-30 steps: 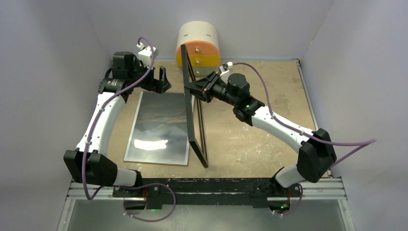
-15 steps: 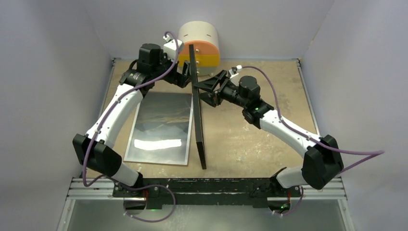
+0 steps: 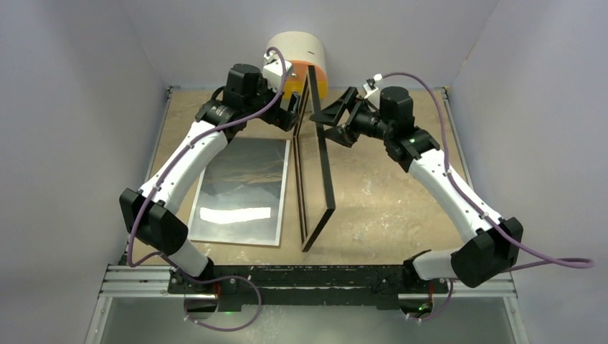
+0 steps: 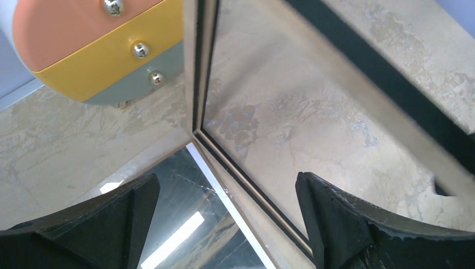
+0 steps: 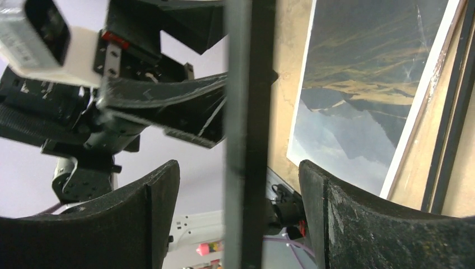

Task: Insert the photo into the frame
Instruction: Turn over the photo frame at the center of the board.

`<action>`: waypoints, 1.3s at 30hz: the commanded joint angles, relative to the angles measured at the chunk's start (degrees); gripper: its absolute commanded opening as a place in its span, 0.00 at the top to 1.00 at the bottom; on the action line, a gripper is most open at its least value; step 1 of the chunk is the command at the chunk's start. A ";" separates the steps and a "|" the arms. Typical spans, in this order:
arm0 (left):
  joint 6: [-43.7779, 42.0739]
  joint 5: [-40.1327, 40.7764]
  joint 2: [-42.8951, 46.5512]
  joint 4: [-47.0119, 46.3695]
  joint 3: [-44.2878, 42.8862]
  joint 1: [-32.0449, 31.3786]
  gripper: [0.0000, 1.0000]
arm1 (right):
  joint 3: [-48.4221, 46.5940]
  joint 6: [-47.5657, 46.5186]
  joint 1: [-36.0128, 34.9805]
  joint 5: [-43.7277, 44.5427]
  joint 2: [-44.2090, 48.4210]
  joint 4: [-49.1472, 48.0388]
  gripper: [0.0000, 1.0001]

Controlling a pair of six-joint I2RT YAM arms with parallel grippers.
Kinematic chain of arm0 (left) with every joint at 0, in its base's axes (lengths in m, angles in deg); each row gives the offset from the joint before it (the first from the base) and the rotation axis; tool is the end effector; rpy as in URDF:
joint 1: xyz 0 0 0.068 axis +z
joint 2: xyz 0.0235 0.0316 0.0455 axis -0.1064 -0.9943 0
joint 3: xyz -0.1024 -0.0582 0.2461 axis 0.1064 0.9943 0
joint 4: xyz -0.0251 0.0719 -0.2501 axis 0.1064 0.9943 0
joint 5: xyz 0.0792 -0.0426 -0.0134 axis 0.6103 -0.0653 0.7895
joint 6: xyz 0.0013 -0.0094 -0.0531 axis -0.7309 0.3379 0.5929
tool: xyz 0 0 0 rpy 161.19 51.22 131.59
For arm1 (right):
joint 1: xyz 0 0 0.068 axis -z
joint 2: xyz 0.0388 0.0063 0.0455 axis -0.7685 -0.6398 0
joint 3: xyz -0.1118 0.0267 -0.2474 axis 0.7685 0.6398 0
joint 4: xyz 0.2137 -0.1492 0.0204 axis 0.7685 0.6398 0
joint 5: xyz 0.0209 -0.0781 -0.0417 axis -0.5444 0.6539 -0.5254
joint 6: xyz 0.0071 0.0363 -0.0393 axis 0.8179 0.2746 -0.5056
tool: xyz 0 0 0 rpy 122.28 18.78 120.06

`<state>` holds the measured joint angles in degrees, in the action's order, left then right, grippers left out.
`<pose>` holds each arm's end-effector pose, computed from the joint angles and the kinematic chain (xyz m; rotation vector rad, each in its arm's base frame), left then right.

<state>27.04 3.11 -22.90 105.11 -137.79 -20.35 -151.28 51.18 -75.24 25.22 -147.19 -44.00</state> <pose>0.3229 -0.1688 0.4019 0.5830 2.0058 -0.5087 0.2796 0.1490 0.3909 0.3151 1.9955 1.5338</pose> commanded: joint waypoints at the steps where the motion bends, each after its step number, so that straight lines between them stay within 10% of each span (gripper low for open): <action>1: -0.90 2.67 0.69 -1.27 0.21 -0.08 0.00 | -6.52 -9.03 0.46 -1.74 0.17 11.19 0.21; 28: -12.29 11.70 8.33 -11.88 28.96 -0.40 0.00 | -6.42 -37.43 1.22 34.63 1.91 43.02 0.69; 39: -17.56 15.05 7.58 -14.79 35.24 -0.52 0.00 | 1.61 -39.65 1.20 44.21 0.90 41.31 0.69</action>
<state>12.77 15.94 -16.41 93.79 -105.01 -20.59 -150.49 13.74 -73.93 64.04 -146.16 -2.41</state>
